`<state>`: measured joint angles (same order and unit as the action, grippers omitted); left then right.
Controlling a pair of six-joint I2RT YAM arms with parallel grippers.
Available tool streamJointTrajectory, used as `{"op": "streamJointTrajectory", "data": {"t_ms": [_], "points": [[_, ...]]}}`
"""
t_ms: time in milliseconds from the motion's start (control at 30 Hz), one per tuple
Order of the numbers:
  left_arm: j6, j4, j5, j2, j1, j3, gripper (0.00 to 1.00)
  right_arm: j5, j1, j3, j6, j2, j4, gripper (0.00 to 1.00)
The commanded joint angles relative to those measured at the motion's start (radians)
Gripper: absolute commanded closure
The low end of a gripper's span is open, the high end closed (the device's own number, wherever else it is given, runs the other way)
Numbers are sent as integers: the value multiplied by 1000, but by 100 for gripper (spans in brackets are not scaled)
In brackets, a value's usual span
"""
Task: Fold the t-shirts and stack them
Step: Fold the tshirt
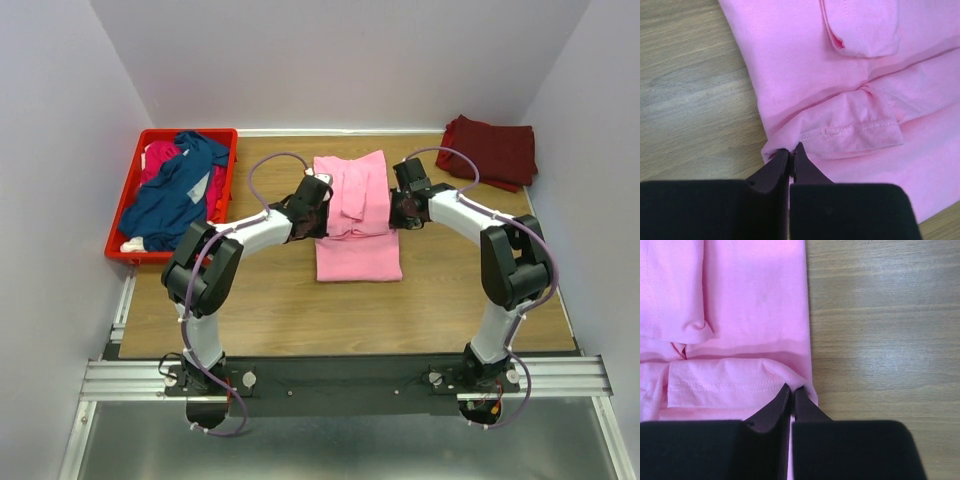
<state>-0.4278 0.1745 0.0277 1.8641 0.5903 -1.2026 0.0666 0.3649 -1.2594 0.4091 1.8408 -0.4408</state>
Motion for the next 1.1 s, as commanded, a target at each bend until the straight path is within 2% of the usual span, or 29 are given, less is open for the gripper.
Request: {"op": "streamJointTrajectory", "data": {"t_ms": [0, 33, 100, 333, 467, 533, 700, 800, 900, 1000, 1067], "points": [[17, -27, 28, -22, -7, 9, 95, 33, -7, 0, -13, -17, 22, 93], [20, -26, 28, -31, -7, 6, 99, 36, -7, -1, -12, -21, 22, 95], [21, -24, 29, -42, -7, -2, 100, 41, -7, -5, -12, -37, 22, 99], [24, -23, 38, -91, -7, -18, 100, 52, -7, -17, -6, -86, 22, 99], [27, -29, 38, -56, -7, -26, 100, 55, -7, -15, -9, -48, 27, 99], [29, -35, 37, -36, -6, -26, 99, 62, -7, -9, -10, -32, 34, 99], [40, -67, 58, 32, -6, -43, 93, 96, -7, 14, -10, 15, 79, 90], [44, -70, 75, 41, -9, -52, 79, 95, -7, -9, -23, 35, 80, 80], [43, -66, 90, 20, -7, -46, 67, 84, -7, -21, -20, 15, 79, 75], [35, -46, 116, -38, -7, -37, 51, 59, -6, -17, -18, -60, 77, 69], [20, -27, 126, -100, -6, -26, 45, 26, -4, -3, 6, -124, 77, 63]]}}
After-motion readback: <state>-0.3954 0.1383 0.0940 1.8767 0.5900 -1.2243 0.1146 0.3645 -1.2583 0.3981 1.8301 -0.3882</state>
